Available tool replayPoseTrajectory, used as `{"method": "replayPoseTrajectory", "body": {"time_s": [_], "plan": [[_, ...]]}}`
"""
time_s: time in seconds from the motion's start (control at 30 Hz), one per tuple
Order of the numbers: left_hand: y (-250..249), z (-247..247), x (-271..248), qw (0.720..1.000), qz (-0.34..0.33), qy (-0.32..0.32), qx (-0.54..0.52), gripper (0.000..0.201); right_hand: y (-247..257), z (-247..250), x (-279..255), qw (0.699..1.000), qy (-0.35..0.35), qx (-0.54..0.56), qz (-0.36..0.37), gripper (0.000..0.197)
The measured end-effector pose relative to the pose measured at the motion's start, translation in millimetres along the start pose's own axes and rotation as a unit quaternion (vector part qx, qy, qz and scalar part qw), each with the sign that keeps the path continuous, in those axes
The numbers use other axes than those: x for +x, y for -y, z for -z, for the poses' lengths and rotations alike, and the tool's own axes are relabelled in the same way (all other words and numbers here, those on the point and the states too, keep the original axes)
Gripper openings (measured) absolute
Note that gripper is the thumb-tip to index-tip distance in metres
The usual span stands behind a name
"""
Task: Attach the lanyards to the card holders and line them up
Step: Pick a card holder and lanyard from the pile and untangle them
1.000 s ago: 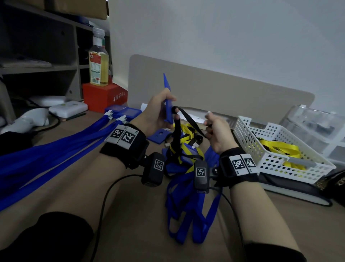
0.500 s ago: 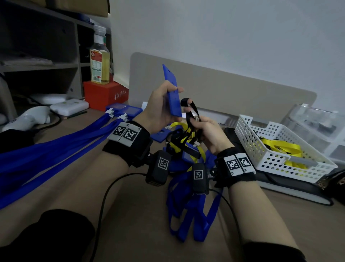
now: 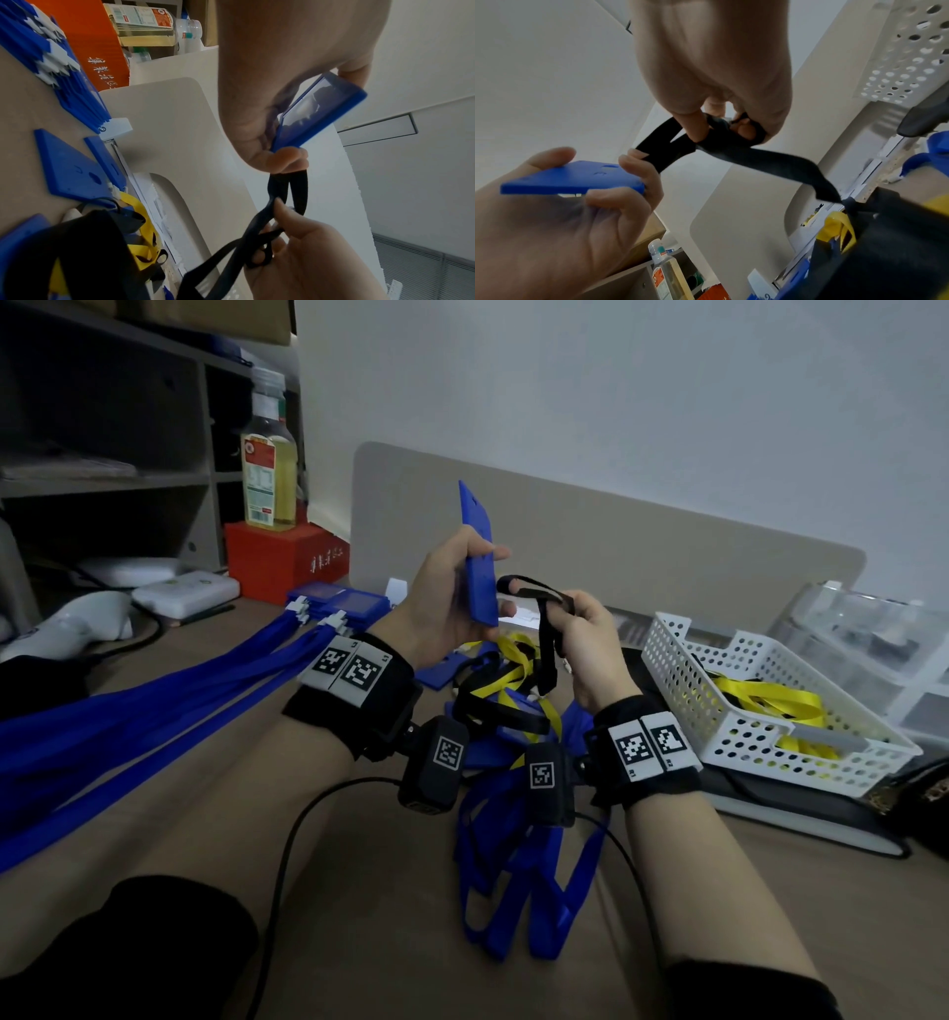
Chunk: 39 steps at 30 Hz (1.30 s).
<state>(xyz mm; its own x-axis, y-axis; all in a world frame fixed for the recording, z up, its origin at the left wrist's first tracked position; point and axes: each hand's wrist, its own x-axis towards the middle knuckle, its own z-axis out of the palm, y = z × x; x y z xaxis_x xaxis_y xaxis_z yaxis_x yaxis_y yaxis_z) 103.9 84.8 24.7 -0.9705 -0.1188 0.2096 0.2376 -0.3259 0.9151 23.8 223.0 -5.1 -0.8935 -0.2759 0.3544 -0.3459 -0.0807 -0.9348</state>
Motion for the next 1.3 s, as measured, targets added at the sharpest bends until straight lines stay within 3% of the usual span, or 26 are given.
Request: {"method": "replayPoseTrajectory", "body": {"time_s": [0.23, 0.33, 0.47, 0.6, 0.73, 0.87, 0.97, 1.0, 1.07, 1.1, 1.2, 1.27, 1.3], "plan": [[5, 10, 8, 0.995, 0.027, -0.092, -0.001, 0.041, 5, 3, 2, 0.977, 0.048, 0.072, -0.195, 0.020], [10, 14, 11, 0.992, 0.050, -0.117, 0.013, 0.030, 4, 5, 2, 0.963, 0.060, 0.126, -0.229, 0.020], [17, 13, 16, 0.985, 0.105, -0.120, 0.071, 0.030, 3, 10, 3, 0.941, 0.070, 0.227, -0.243, 0.023], [24, 6, 18, 0.978, 0.135, -0.107, 0.114, 0.043, 2, 27, 19, 0.941, -0.004, 0.244, -0.234, 0.027], [31, -4, 18, 0.975, 0.156, -0.074, 0.139, 0.033, 10, 66, 41, 0.945, -0.133, 0.230, -0.191, 0.028], [36, -18, 19, 0.976, 0.164, -0.041, 0.139, 0.031, 28, 103, 46, 0.954, -0.213, 0.116, -0.175, 0.028], [41, -23, 20, 0.974, 0.168, -0.026, 0.148, 0.041, 31, 135, 48, 0.944, -0.272, -0.092, -0.165, 0.006], [42, -24, 20, 0.974, 0.169, -0.023, 0.151, 0.045, 29, 145, 48, 0.935, -0.302, -0.087, -0.166, 0.010], [43, -23, 21, 0.972, 0.173, -0.024, 0.156, 0.054, 21, 165, 48, 0.928, -0.295, -0.126, -0.190, 0.053], [43, -24, 21, 0.971, 0.176, -0.024, 0.159, 0.056, 14, 173, 50, 0.925, -0.266, -0.158, -0.219, 0.062], [42, -23, 21, 0.971, 0.177, -0.026, 0.161, 0.057, 4, 173, 48, 0.928, -0.172, -0.181, -0.277, 0.041], [41, -23, 19, 0.971, 0.170, -0.025, 0.165, 0.051, 5, 167, 48, 0.925, -0.157, -0.204, -0.278, 0.011], [41, -23, 19, 0.971, 0.166, -0.023, 0.169, 0.048, 6, 166, 49, 0.926, -0.149, -0.218, -0.271, 0.006]]}}
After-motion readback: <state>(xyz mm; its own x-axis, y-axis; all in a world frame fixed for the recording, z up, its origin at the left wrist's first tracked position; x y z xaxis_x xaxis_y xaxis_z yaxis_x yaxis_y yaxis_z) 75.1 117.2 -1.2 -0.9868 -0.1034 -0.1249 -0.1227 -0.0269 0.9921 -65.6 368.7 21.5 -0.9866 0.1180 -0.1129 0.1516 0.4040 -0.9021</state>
